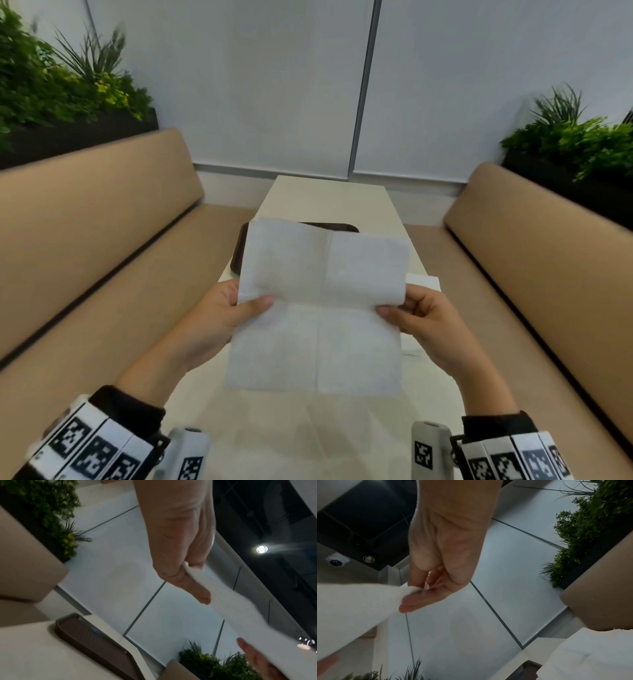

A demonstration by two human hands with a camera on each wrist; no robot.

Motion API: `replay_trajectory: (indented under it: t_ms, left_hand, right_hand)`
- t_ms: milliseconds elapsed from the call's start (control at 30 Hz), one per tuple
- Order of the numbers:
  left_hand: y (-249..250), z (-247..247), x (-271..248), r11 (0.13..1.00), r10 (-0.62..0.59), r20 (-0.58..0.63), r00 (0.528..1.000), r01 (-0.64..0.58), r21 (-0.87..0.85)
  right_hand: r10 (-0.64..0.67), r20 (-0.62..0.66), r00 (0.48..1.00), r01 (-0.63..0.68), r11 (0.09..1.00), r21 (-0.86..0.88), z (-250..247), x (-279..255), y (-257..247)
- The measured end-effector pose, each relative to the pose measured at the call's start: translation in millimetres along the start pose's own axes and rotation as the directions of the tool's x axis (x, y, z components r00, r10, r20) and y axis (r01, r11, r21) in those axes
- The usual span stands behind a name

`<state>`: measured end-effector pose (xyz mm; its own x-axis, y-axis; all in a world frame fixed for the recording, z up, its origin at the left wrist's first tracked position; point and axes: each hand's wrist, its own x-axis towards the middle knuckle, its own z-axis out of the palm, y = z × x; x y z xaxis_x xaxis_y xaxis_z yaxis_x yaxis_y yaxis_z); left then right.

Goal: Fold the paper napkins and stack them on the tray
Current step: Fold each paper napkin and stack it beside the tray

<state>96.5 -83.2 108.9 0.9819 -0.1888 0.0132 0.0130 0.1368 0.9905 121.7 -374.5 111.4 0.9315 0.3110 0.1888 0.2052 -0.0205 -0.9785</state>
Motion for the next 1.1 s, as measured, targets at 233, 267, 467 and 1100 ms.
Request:
replay_trajectory:
  t_ms: [233,267,467,1100]
  left_hand:
    - [9.8,-10.8,-6.3,0.992,0.068,0.095,0.993,-0.078,0.1]
    - [11.5,-10.4,-7.1,0.992,0.06,0.09,0.994,-0.069,0.108]
    - [21.6,-11.6,-7.8,0.994,0.063,0.096,0.993,-0.071,0.085]
    - [25.5,40.1,35.7,0.77,0.022,0.197,0.98,-0.142,0.622]
  right_hand:
    - [-0.068,0.075,0.995,0.072,0.997,-0.042,-10.4,-5.5,-0.5]
    - [-0.067,0.083,0.994,0.071,0.997,-0.044,-10.6,-6.3,-1.4]
    - [-0.055,0.197,0.979,0.078,0.991,-0.11,-19.5,-9.2,6.8]
    - [0.161,0.266,0.95,-0.01,0.871,-0.491,-47.2,-4.5,27.8]
